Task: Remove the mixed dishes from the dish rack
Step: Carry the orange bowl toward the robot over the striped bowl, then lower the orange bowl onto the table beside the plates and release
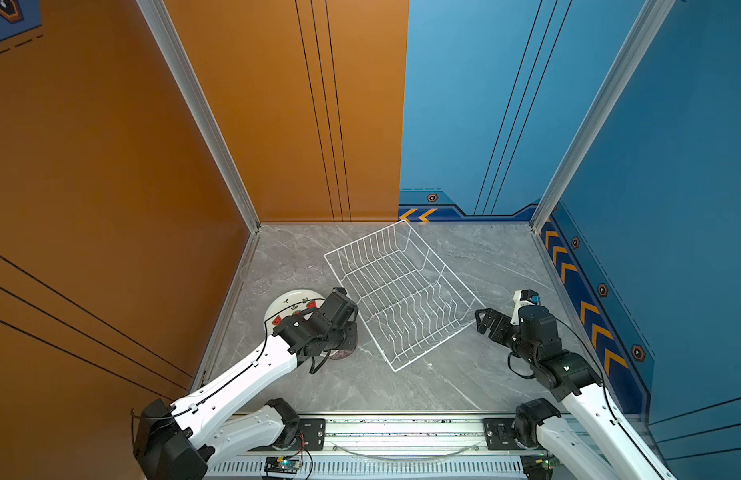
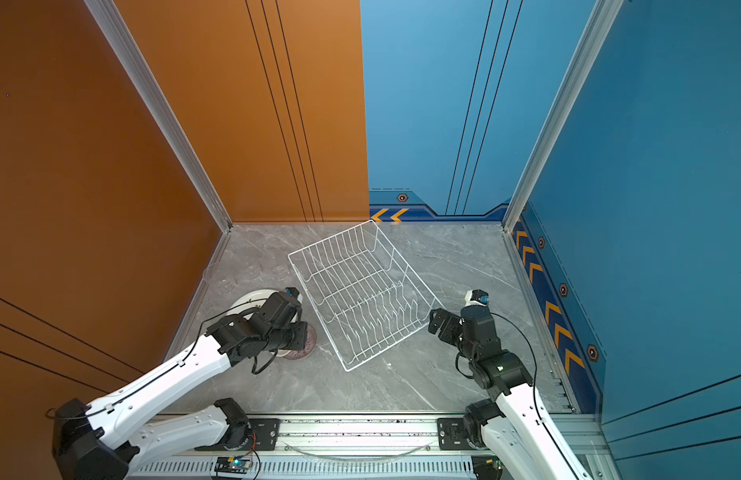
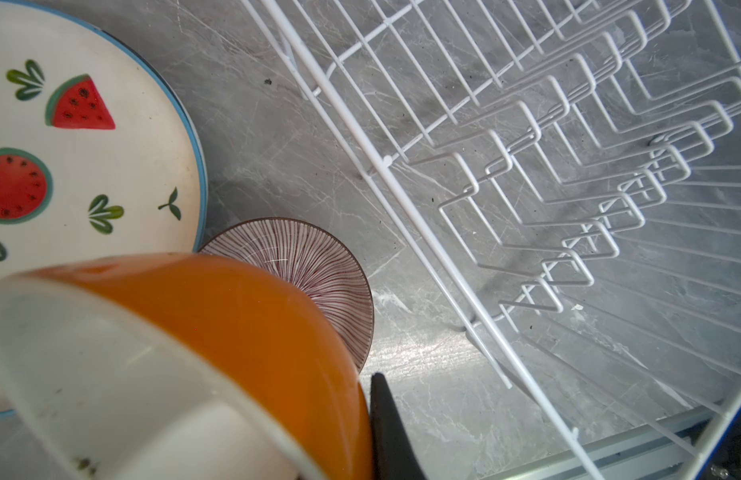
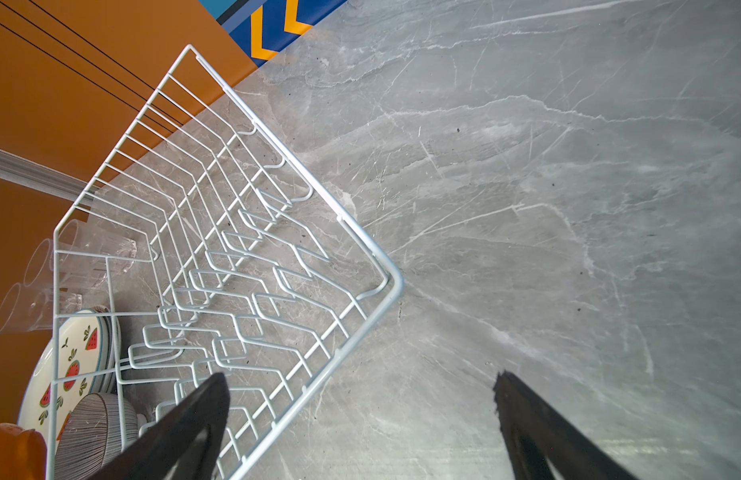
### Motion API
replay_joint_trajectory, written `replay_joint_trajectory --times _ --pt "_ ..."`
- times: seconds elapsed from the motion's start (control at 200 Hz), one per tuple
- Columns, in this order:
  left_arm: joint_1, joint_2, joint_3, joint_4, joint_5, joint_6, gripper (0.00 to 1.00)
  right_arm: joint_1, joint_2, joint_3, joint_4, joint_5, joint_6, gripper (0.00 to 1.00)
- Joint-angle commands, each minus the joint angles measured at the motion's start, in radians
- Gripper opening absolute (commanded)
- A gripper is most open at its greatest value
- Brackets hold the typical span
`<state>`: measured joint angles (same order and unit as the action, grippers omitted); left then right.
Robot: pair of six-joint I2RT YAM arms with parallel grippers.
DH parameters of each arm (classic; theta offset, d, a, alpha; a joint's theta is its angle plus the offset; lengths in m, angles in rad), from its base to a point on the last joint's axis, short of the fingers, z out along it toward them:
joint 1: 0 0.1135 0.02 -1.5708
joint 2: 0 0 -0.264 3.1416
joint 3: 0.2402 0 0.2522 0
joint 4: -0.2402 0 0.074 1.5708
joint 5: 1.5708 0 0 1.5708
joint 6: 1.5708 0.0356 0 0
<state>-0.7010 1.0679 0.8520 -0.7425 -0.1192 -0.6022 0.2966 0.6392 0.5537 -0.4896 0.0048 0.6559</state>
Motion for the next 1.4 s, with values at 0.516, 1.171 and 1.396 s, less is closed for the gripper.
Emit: replay_joint_trajectory --times 0.516,1.171,1.396 --pt "-0.005 0.083 -0.003 0.025 -0.006 0.001 0.12 0.009 0.017 -0.011 -0.040 0.047 0.018 1.00" --pt "0.060 -0.047 -0.049 0.024 -0.005 0.016 0.77 0.006 0.051 0.015 -0.042 0.062 0.000 1.00" --pt "0.088 -0.196 -0.082 0.025 -0.112 0.013 0.98 -0.016 0.076 0.076 -0.044 0.116 -0.056 1.00"
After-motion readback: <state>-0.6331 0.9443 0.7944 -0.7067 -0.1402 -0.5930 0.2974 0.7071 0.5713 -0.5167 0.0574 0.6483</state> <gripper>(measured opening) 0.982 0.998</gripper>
